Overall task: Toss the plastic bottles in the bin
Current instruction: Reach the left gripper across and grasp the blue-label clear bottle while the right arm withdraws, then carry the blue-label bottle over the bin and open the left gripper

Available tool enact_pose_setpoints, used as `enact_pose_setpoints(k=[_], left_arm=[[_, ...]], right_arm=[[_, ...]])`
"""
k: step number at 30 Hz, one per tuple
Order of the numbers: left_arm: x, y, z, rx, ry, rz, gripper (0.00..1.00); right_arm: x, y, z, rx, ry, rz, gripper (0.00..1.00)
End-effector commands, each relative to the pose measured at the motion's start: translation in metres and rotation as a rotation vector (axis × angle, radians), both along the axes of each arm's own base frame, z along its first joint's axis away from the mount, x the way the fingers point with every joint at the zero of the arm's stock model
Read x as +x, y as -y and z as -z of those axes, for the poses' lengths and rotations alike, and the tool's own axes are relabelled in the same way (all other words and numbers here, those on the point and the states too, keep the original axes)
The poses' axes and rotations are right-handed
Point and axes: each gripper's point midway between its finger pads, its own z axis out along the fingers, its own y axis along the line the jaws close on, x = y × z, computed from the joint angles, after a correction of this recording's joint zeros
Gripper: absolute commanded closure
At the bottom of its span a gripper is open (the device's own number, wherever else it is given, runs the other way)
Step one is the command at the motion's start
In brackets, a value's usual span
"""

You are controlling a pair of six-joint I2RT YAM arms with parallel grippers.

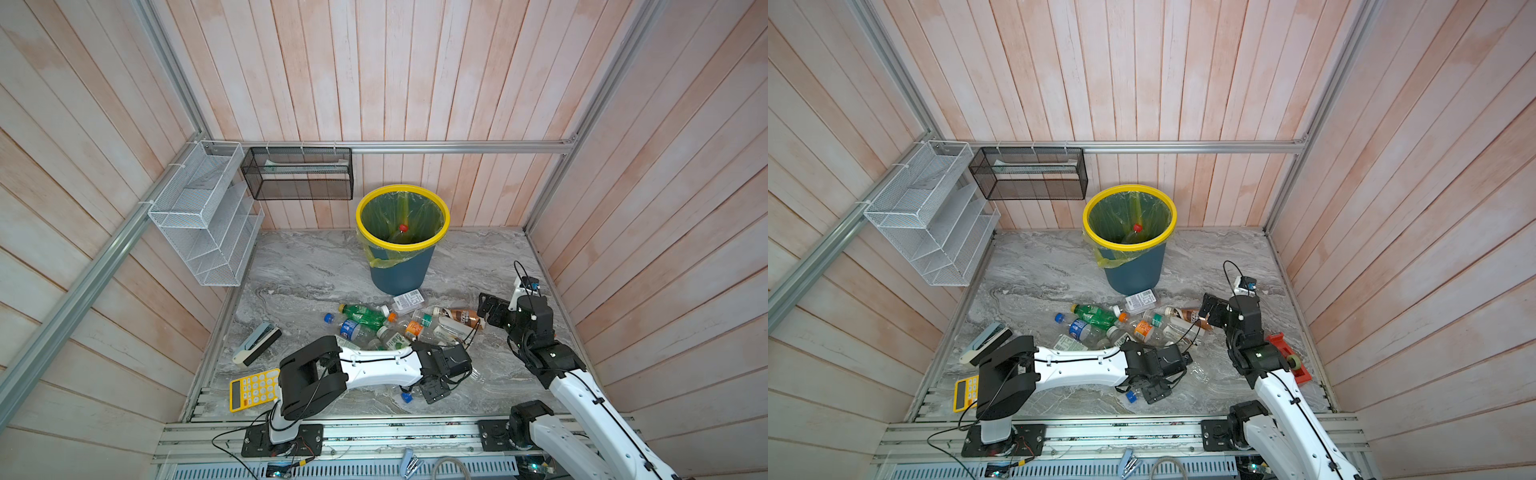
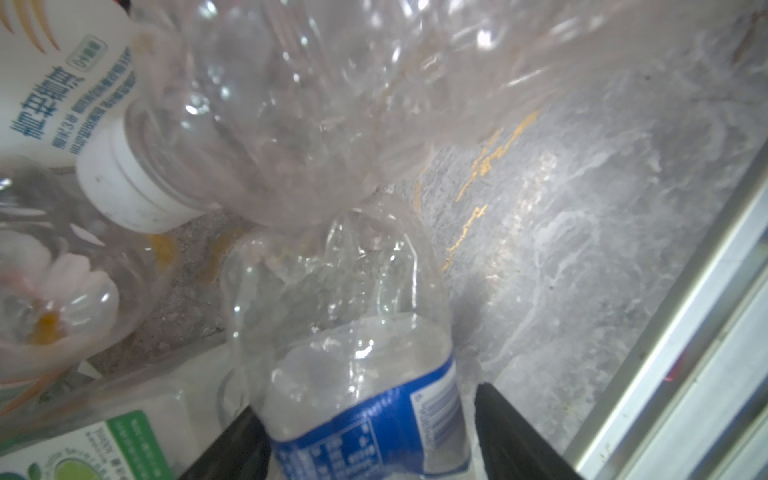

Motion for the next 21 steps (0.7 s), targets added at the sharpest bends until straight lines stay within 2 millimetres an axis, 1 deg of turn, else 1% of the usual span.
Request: enact_pose_setpoints(k=[1,8,11,14,17,20,21], left_arm=[[-0.006,-0.007,0.011,0.025,-0.031,0.001,0.24],[-0.008,-0.009,0.02,0.044,-0.043,0.006,0.25],[-0.008,-0.008,0.02,0.041,-0.045,0.004,0.32],[-0.008,-0.005,0.017,0.026,-0.045,0.003,0.36],[-0.007,-0.003,0.014,0.006,-0.042,-0.003,0.45],[-0.006,-0.001,0.006,-0.024,-0.035,-0.006,0.47],[-0.005,0.0,0.002,-0.041,-0.039,-0.03,0.47]], right_arm=[[0.0,0.002,0.0,-0.004,0.011,0.004,0.01],[0.0,0.003,0.001,-0.005,0.008,0.004,0.01],[0.0,0.002,0.0,-0.005,0.01,0.001,0.01],[0.001,0.002,0.0,-0.003,0.012,0.0,0.01],[0.0,0.002,0.0,-0.002,0.012,-0.002,0.01],[0.0,0.002,0.0,-0.001,0.012,-0.003,0.01],[0.0,0.002,-0.001,0.0,0.013,-0.002,0.01]])
